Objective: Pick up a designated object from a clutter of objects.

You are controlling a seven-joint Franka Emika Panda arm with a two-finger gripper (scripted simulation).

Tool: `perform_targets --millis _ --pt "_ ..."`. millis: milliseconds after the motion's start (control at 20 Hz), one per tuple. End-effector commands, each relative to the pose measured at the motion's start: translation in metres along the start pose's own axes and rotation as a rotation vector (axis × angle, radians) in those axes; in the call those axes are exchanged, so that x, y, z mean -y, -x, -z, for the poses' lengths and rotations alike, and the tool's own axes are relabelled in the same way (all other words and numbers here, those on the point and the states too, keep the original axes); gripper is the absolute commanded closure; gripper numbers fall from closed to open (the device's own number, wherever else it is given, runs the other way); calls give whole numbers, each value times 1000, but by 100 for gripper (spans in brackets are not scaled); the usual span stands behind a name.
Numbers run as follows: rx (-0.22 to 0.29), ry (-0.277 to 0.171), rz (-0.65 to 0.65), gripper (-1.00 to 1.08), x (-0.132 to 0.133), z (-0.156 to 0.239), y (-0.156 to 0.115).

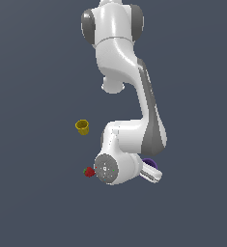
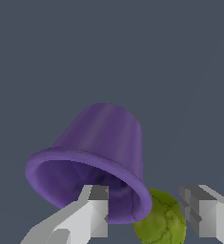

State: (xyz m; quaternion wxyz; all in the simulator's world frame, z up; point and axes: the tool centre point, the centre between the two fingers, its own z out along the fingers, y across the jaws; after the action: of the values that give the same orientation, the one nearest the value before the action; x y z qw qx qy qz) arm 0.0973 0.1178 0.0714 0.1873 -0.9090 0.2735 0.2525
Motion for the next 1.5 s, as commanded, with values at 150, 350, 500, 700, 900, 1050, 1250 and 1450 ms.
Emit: perform_targets --millis 150,350,500,700,900,1050,1250,1450 --pt "0 0 -1 108 0 -8 0" --pt "0 0 -1 108 0 -8 0" --pt "0 0 -1 108 0 -8 0" --pt "-1 -1 0 108 0 -7 0" --pt "-7 -4 6 108 -3 1 1" --pt "-18 -9 15 108 -8 14 2" --pt "-42 -20 35 108 -18 42 5" --pt "-78 -35 64 108 -34 83 11"
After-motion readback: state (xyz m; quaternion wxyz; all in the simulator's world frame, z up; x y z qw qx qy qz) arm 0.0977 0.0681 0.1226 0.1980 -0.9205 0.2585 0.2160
